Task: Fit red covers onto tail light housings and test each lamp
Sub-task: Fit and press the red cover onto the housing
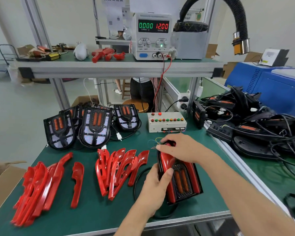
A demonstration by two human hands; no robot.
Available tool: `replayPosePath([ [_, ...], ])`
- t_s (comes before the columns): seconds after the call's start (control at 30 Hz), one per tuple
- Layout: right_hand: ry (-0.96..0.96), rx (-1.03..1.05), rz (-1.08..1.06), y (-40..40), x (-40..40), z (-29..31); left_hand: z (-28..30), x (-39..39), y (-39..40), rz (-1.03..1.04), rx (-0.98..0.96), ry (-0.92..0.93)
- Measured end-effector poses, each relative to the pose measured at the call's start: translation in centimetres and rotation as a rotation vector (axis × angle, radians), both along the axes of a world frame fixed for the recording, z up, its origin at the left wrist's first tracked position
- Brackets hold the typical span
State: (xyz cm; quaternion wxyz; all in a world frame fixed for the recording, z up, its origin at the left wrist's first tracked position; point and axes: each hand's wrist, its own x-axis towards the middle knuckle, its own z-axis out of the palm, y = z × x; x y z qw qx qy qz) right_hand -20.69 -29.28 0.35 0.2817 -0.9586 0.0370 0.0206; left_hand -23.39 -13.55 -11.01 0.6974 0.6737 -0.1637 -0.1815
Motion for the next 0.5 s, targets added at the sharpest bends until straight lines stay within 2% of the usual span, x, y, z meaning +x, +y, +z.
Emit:
replayPosePath([
  [0.07,0.114,0.02,0.092,-0.6,0.9,0.4,-0.1,-0.1,0.3,-0.009,0.016,0.005],
  [0.17,0.17,0.025,0.179,-1.3,1.4,0.9,-0.2,0.0,0.6,-0.052,0.025,0.026],
  [0.5,0.16,0.046,0.266,-2.2,1.8,-0.4,-0.9,0.1,0.2,-0.125,0.005,0.066],
])
